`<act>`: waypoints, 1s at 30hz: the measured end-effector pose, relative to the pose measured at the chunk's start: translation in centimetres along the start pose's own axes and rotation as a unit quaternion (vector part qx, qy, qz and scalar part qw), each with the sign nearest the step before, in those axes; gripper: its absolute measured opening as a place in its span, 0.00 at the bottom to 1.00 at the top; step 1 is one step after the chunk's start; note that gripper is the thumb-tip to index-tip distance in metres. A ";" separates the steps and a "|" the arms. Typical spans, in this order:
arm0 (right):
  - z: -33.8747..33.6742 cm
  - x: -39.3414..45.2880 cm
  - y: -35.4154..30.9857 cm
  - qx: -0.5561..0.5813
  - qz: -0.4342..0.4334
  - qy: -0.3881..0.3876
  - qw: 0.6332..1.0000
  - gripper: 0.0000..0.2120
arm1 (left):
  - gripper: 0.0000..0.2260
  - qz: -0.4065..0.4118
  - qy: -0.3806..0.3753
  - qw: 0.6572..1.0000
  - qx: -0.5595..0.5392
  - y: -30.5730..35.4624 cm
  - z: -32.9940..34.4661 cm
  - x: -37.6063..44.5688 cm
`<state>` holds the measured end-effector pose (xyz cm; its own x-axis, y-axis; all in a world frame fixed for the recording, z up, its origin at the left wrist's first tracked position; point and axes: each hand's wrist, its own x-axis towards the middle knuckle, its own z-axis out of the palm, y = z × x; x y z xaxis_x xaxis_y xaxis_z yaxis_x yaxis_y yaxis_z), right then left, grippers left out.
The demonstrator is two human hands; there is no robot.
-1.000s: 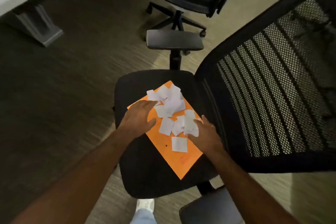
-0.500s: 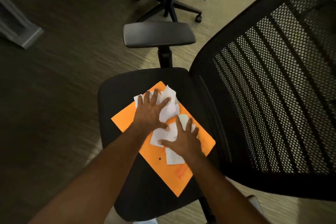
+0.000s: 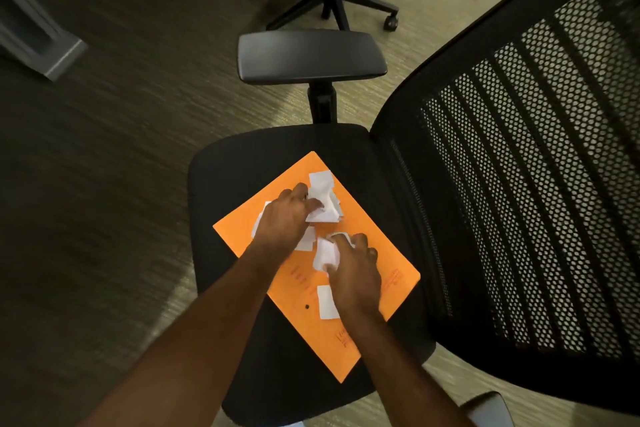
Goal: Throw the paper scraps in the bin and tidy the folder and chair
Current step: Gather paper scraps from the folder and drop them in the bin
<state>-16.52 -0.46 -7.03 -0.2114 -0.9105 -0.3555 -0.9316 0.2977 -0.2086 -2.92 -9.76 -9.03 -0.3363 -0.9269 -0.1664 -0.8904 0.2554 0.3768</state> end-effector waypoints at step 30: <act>-8.5 -2.1 -1.1 0.565 0.097 -0.058 0.817 0.11 | 0.15 -0.247 0.067 0.636 -0.729 -5.2 -10.5 -9.3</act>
<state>-17.57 -1.33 1.65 -0.2332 -0.8004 -0.5523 -0.0022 0.5684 -0.8228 8.08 -5.36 0.17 -0.0104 -0.8355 -0.5493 0.3847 -0.5104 0.7691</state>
